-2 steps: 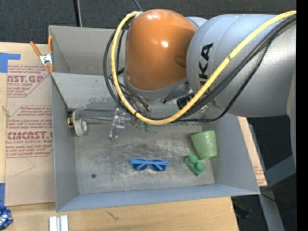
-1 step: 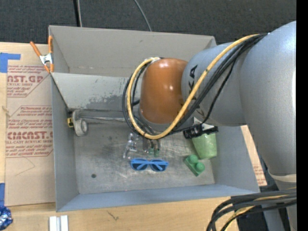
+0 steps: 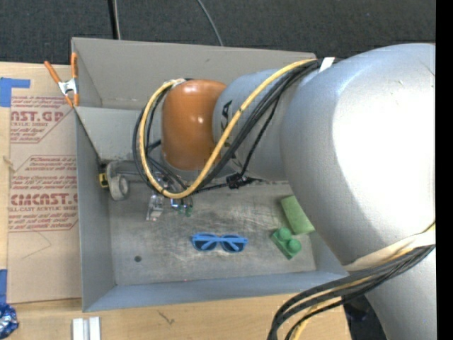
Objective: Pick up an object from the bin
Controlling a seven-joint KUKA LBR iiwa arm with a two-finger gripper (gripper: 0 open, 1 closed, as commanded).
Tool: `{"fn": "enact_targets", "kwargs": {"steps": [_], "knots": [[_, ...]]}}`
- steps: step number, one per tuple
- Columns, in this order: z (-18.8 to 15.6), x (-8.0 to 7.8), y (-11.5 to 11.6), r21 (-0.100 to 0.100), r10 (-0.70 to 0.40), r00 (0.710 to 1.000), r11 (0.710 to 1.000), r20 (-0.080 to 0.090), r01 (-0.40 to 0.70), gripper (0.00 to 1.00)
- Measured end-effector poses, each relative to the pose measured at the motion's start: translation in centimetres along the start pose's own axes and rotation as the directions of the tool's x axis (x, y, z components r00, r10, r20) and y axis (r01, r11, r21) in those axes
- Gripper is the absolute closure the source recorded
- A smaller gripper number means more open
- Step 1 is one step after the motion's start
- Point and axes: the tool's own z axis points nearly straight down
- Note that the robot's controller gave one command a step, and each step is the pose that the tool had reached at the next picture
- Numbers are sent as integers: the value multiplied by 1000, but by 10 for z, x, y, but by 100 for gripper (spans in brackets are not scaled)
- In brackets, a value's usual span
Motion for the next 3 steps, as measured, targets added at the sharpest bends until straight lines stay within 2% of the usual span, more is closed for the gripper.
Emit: {"fn": "enact_targets", "kwargs": {"steps": [1, 2, 3], "knots": [[-3, 0, -2, 1, 4, 1000, 1000, 0, -4, 0], [-21, 73, -21, 0, -410, 912, 912, -4, 410, 0], [-74, 57, 40, -2, -108, 994, 994, 3, 108, 0]]}}
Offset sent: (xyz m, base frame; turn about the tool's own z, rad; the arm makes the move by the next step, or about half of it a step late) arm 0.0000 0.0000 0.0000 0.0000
